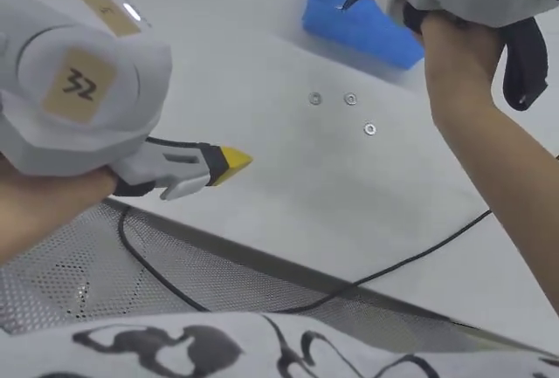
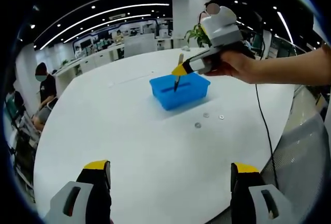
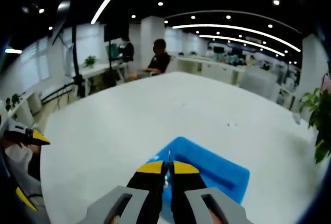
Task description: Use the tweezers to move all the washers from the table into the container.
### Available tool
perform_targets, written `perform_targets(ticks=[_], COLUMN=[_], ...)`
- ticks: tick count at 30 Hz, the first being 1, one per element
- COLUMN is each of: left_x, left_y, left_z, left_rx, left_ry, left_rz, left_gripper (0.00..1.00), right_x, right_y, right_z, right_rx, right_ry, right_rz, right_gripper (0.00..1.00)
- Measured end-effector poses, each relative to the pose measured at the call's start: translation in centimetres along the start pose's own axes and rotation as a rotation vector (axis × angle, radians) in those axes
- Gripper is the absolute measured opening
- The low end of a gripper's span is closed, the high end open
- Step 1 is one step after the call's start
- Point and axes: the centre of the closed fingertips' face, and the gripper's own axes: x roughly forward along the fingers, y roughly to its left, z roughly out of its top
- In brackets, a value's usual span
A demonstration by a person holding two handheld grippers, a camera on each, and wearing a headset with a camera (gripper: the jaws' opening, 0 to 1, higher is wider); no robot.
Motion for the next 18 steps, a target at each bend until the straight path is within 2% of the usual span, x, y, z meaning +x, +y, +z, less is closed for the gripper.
perform_targets(ticks=[2, 9, 11, 12, 13, 18], left_x=[0.0, 0.1, 0.1, 0.2, 0.2, 0.2], left_y=[0.0, -0.1, -0.1, -0.1, -0.1, -0.2], left_z=[-0.1, -0.4, -0.3, -0.3, -0.2, -0.2], left_rx=[-0.002, -0.002, -0.007, -0.011, -0.012, -0.006], left_ry=[0.003, 0.013, 0.007, 0.004, 0.002, 0.006], left_rz=[0.000, -0.002, -0.006, -0.007, -0.007, -0.008], left_gripper=[0.99, 0.99, 0.99, 0.99, 0.99, 0.99], right_x=[0.5, 1.3, 1.5, 1.4, 1.2, 1.0], right_y=[0.0, -0.1, 0.0, 0.0, 0.1, 0.3], right_z=[-0.6, -1.5, -2.2, -1.8, -2.2, -2.0], right_rx=[-0.004, -0.020, -0.037, -0.043, -0.051, -0.073], right_ry=[0.020, 0.038, 0.063, 0.026, 0.045, 0.038], right_rz=[0.000, -0.007, -0.006, -0.016, -0.010, -0.014], right_gripper=[0.00, 0.00, 0.00, 0.00, 0.00, 0.00])
